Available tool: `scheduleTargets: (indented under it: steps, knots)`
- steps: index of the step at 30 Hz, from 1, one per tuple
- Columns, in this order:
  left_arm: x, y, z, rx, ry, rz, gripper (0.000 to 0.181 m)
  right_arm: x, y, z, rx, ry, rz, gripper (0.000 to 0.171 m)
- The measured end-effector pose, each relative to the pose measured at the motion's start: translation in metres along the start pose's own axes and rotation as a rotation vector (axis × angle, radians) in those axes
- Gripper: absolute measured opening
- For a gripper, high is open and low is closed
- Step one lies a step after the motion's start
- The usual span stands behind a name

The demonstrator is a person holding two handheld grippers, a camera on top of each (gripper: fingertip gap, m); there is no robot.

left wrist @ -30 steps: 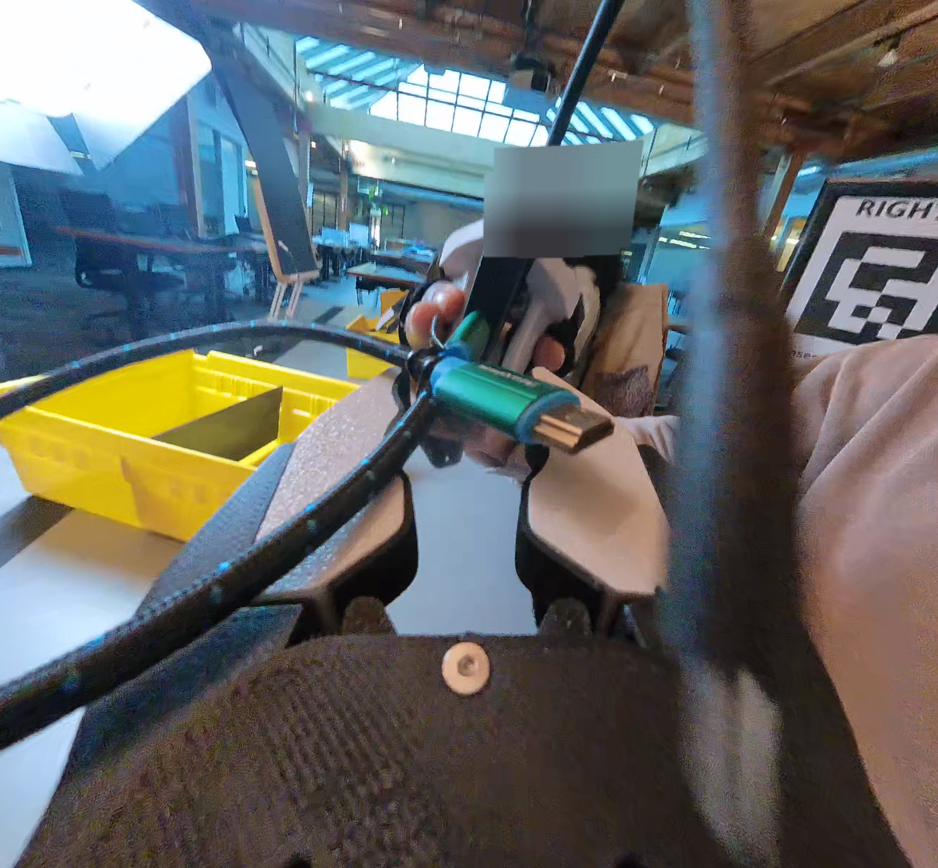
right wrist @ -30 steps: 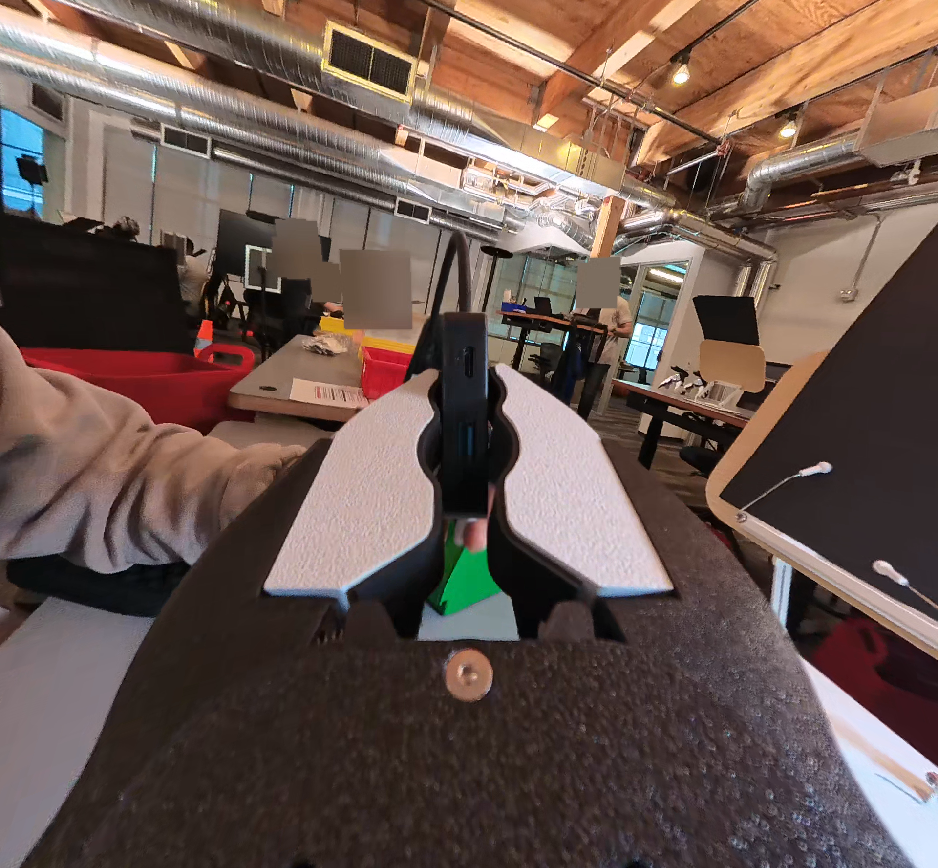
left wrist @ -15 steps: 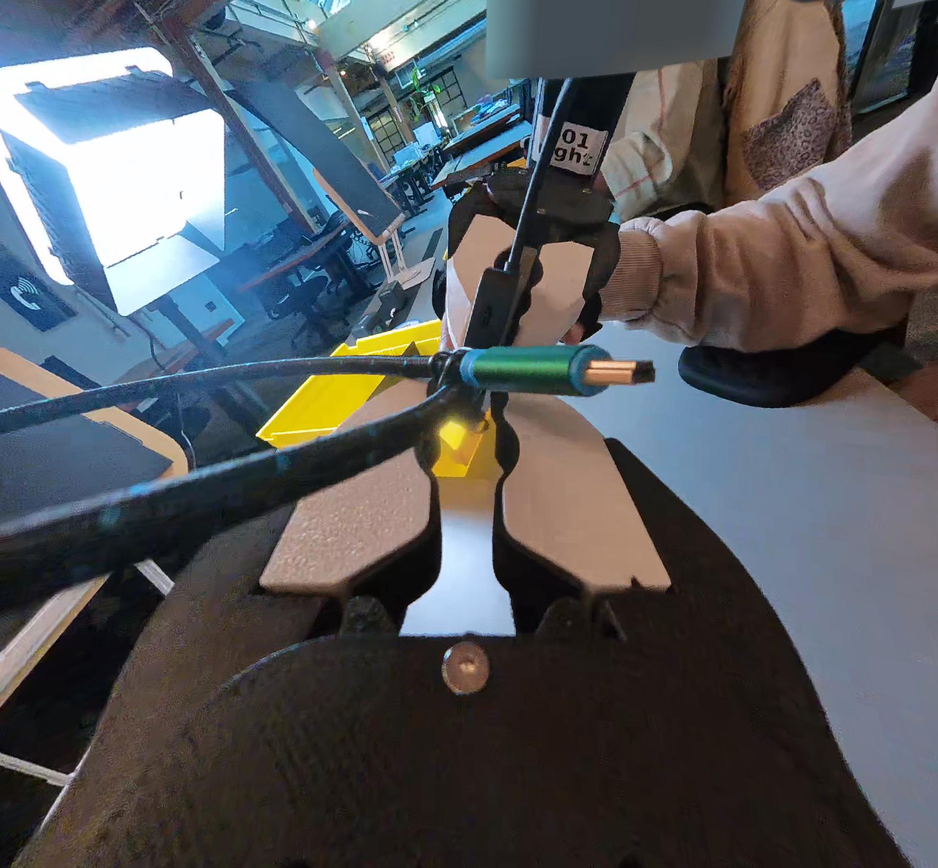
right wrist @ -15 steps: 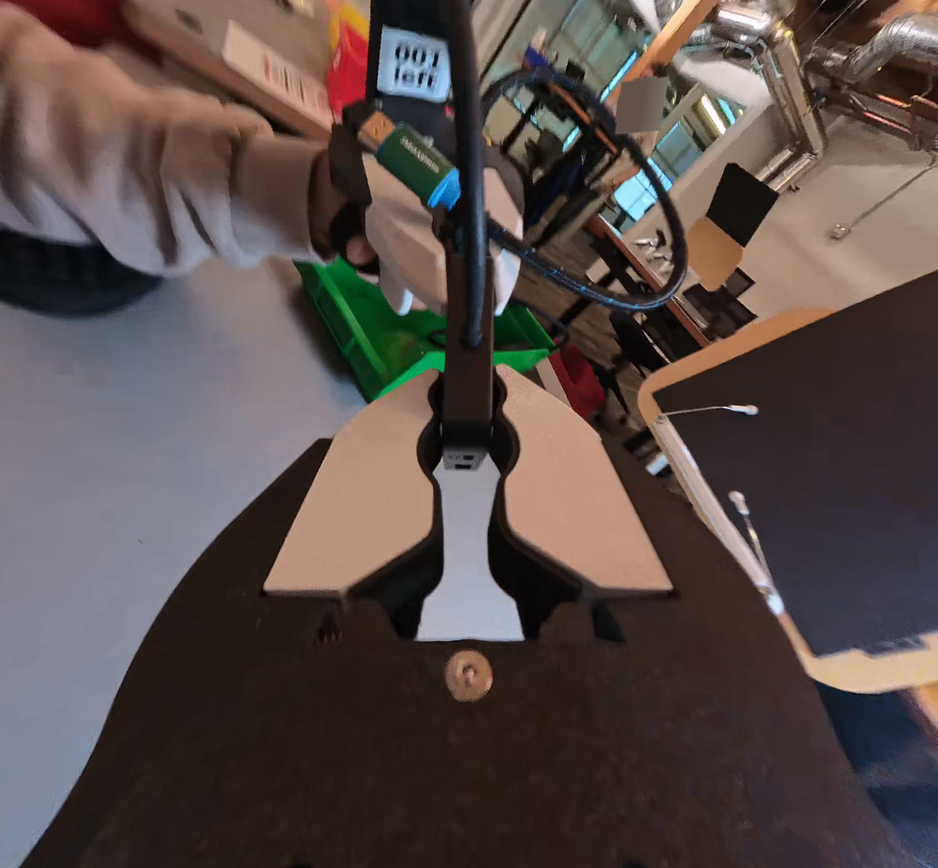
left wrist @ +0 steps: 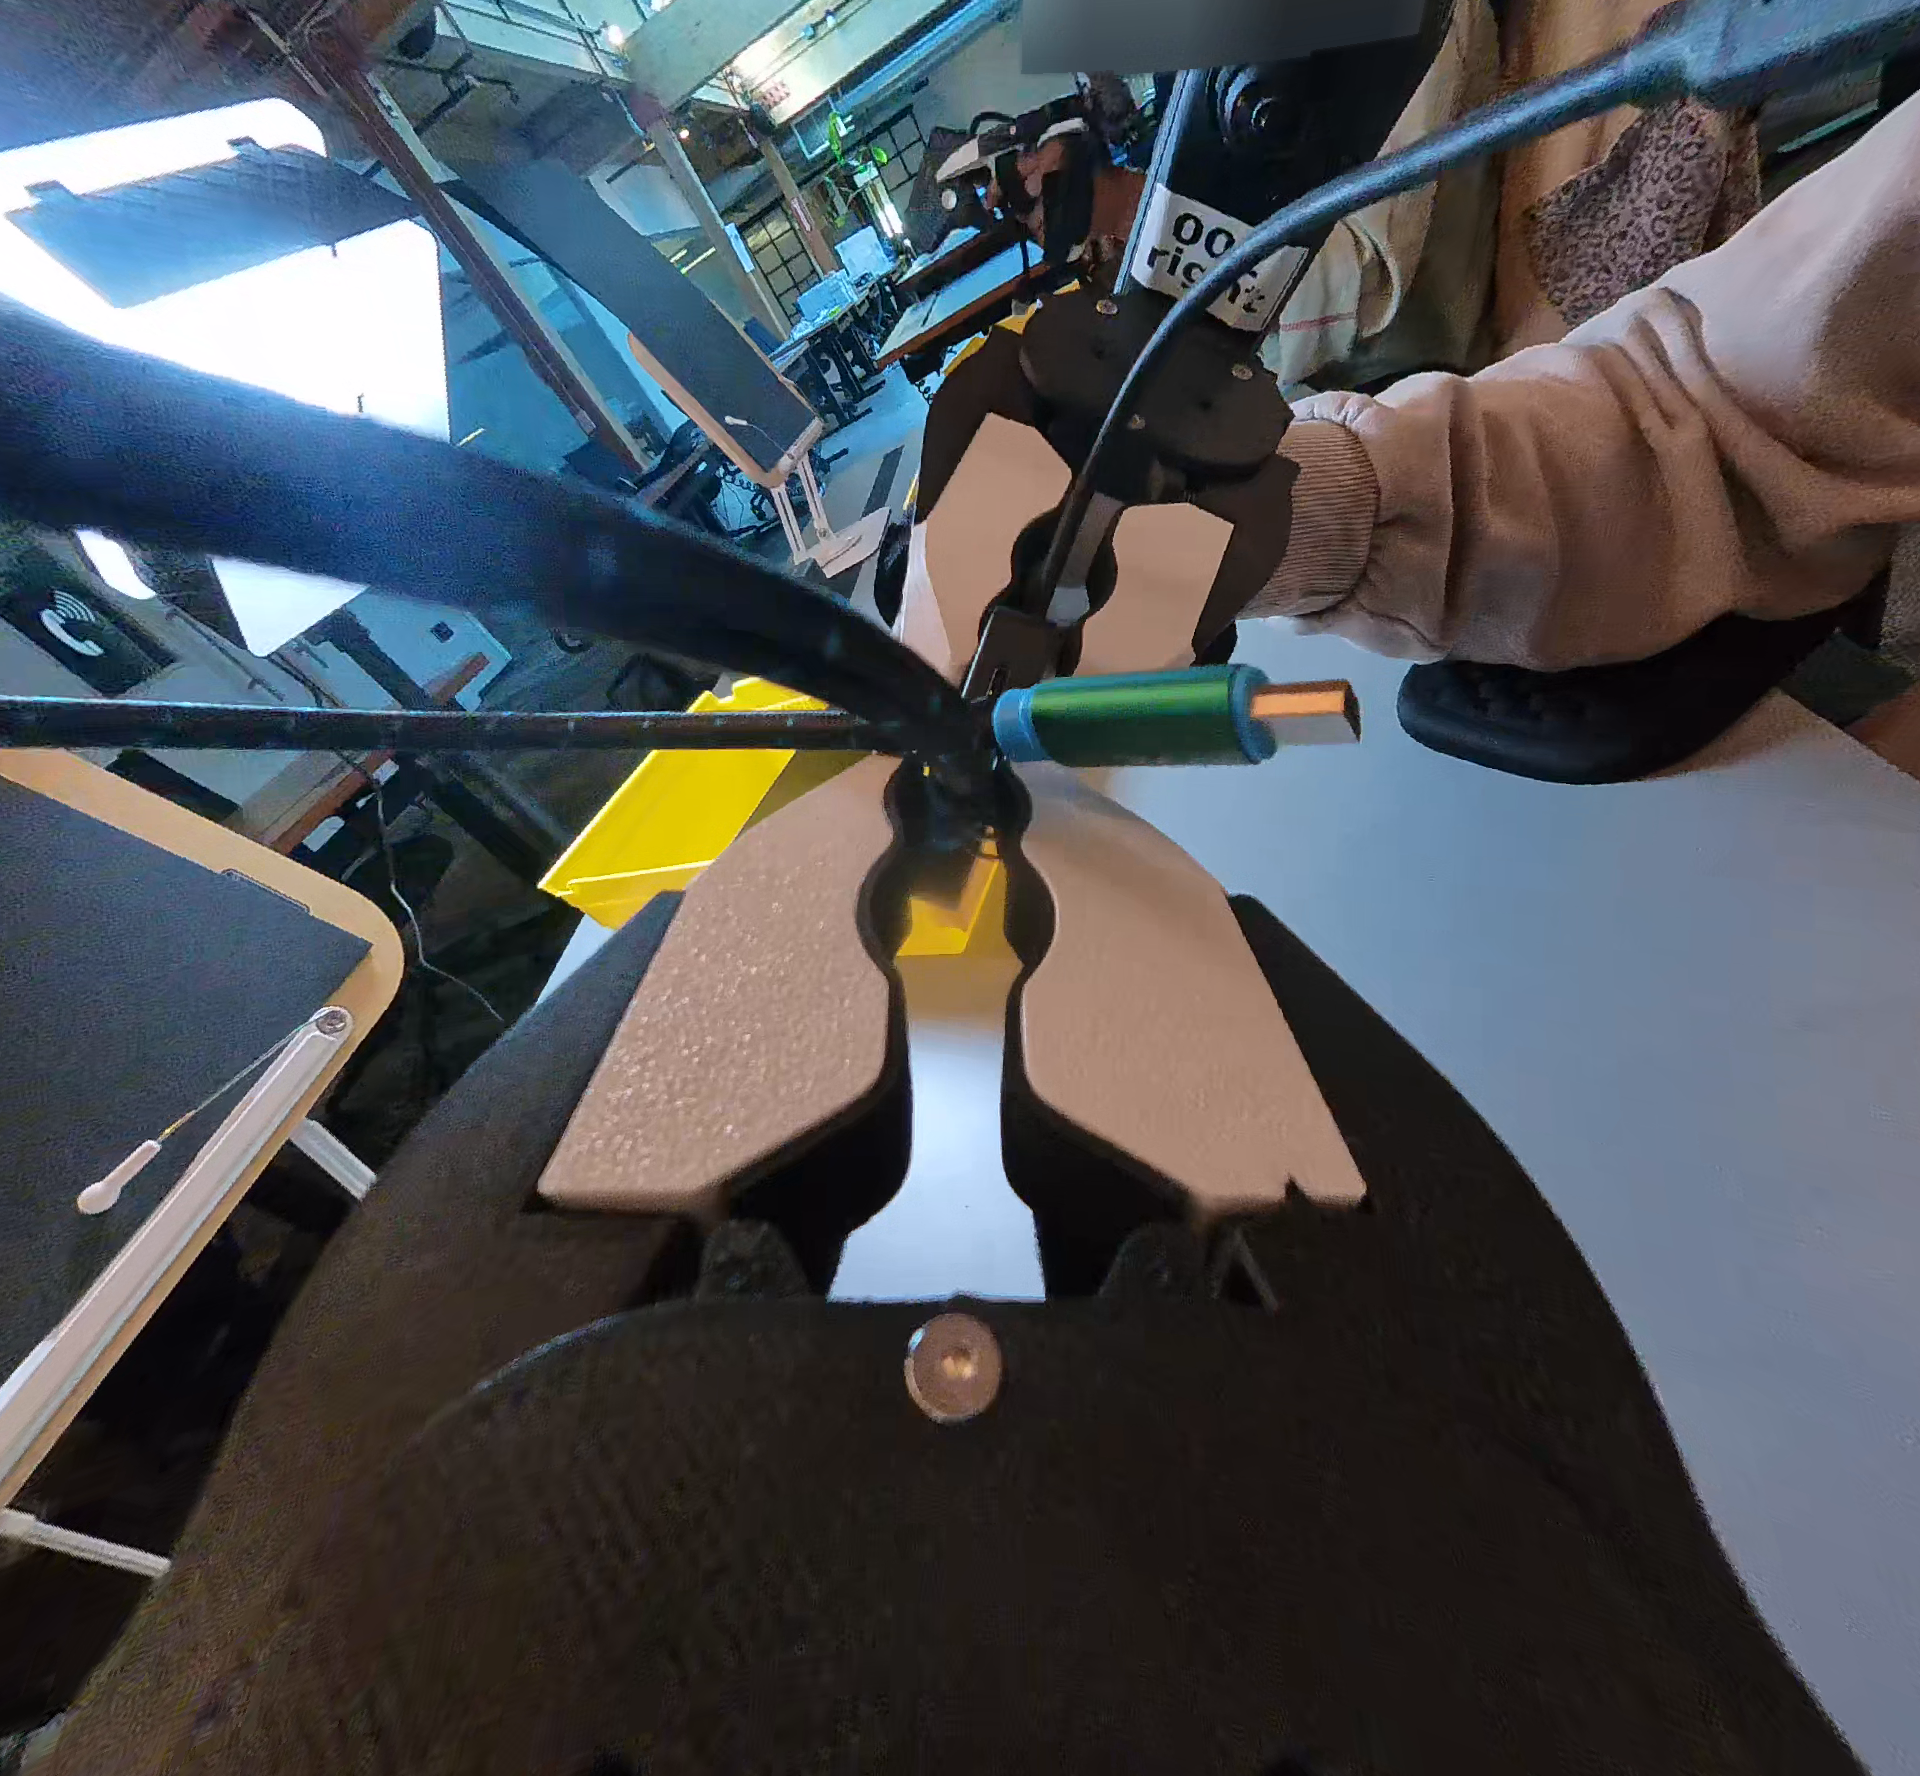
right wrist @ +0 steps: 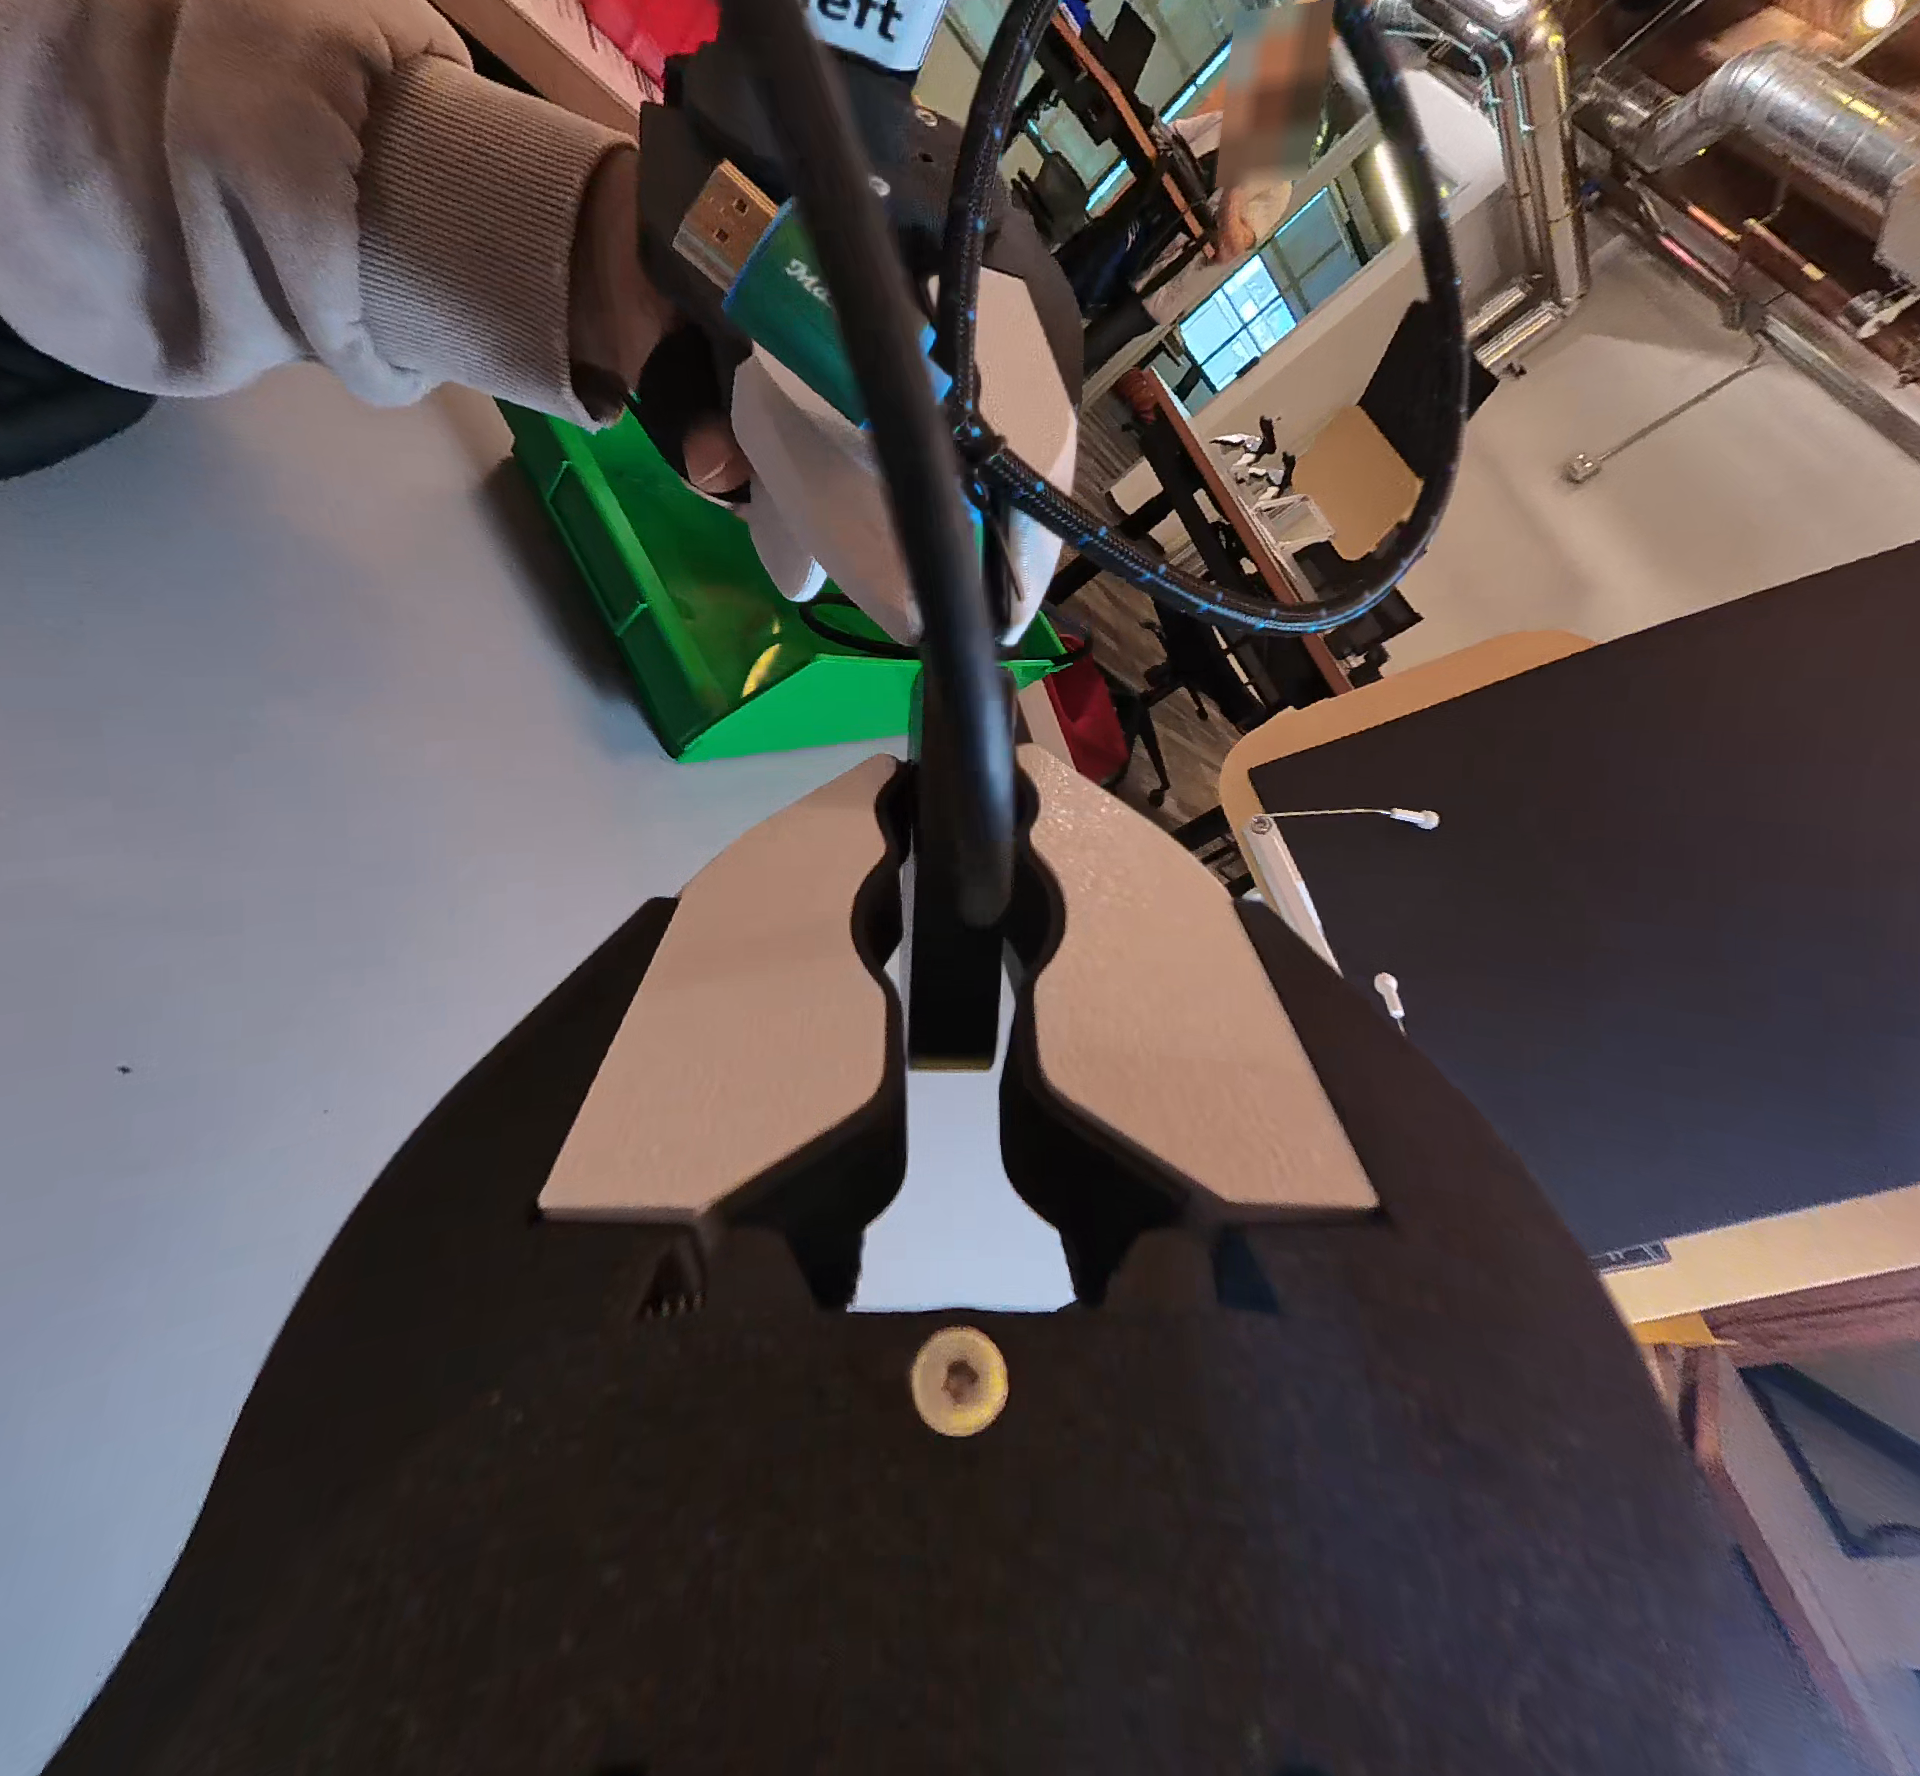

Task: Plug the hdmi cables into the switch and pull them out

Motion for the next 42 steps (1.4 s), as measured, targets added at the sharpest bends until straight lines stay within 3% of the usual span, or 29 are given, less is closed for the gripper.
scheduleTargets:
  steps: [16, 22, 26, 29, 32, 35, 42]
  knots:
    - [0.0, -0.01, -0.002, 0.031, -0.003, 0.0, 0.013, 0.004, 0.0, 0.002, 0.06, -0.018, -0.024, 0.014]
    - [0.002, -0.041, 0.002, -0.049, -0.067, -0.168, 0.016, -0.008, -0.021, -0.011, 0.441, -0.048, -0.425, 0.014]
    - [0.01, -0.027, 0.001, -0.156, -0.014, -0.109, 0.04, -0.018, -0.027, -0.021, 0.64, -0.069, -0.64, 0.014]
    - [0.025, -0.021, -0.003, -0.185, -0.013, -0.127, 0.021, -0.012, -0.023, -0.016, 0.643, -0.065, -0.617, 0.014]
    - [0.023, -0.014, 0.003, -0.201, -0.01, -0.046, 0.017, -0.007, -0.015, -0.018, 0.661, -0.062, -0.544, 0.019]
    - [0.007, -0.01, 0.018, -0.136, -0.119, 0.066, 0.015, -0.01, 0.005, -0.034, 0.678, 0.015, -0.461, 0.024]
    - [-0.045, 0.009, 0.06, 0.094, -0.475, 0.508, 0.014, -0.072, 0.045, -0.1, 0.733, 0.316, -0.4, 0.024]
Point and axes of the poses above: each gripper's, where its closed fingertips meet, x out along the fingers, y out of its underside, z = x × y across the jaws, the point moved 4 cm from there along -x, back along the fingers, and after that the axes turned 2 degrees about -x, right-handed, at the moved point
